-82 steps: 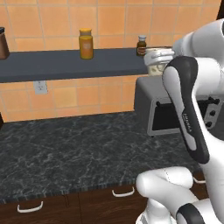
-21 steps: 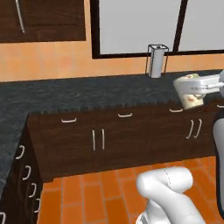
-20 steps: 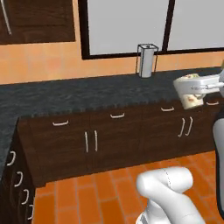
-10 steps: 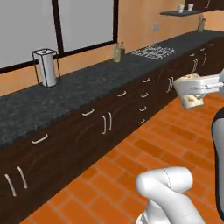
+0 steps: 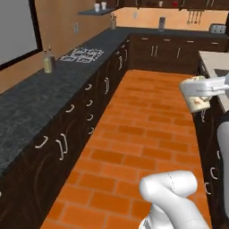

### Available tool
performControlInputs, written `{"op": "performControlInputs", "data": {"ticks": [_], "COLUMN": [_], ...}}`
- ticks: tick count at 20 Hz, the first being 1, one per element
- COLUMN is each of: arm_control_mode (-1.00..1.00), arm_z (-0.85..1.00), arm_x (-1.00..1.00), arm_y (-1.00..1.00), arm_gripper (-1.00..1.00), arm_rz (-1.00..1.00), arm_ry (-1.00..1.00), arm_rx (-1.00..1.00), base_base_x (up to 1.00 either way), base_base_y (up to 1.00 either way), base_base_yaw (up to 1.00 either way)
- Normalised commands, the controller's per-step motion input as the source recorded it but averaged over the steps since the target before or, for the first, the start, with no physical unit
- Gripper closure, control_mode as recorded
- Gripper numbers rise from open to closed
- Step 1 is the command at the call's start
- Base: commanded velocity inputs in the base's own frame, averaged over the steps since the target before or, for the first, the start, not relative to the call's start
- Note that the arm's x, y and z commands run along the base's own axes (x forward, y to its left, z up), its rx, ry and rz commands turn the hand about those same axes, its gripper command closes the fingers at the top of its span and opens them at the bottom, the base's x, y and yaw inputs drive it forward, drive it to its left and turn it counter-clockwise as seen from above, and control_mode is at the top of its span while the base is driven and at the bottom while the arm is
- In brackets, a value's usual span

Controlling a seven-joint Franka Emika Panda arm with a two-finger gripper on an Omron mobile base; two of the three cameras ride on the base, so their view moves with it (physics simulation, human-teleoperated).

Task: Gather all objects into one cabinet and sort the glasses and bowls to opposite sides.

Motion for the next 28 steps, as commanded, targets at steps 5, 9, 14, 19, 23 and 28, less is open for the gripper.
{"op": "performControlInputs", "data": {"ticks": [5,9,14,19,23,28], "arm_control_mode": [1.0,1.0,1.0,1.0,1.0,1.0], "arm_z": [0.0,0.0,0.0,0.0,0.0,0.0], "arm_x": [0.0,0.0,0.0,0.0,0.0,0.0], "arm_y": [0.0,0.0,0.0,0.0,0.0,0.0], "arm_gripper": [1.0,1.0,1.0,1.0,1.0,1.0], "arm_rz": [0.0,0.0,0.0,0.0,0.0,0.0], "arm_ry": [0.0,0.0,0.0,0.0,0.0,0.0], "arm_rx": [0.0,0.0,0.0,0.0,0.0,0.0], "base_base_x": [0.66,0.71,0.87,0.98,1.0,1.0], "base_base_y": [0.88,0.31,0.19,0.01,0.01,0.0], "base_base_yaw": [-0.49,-0.62,-0.48,-0.07,0.0,0.0]}}
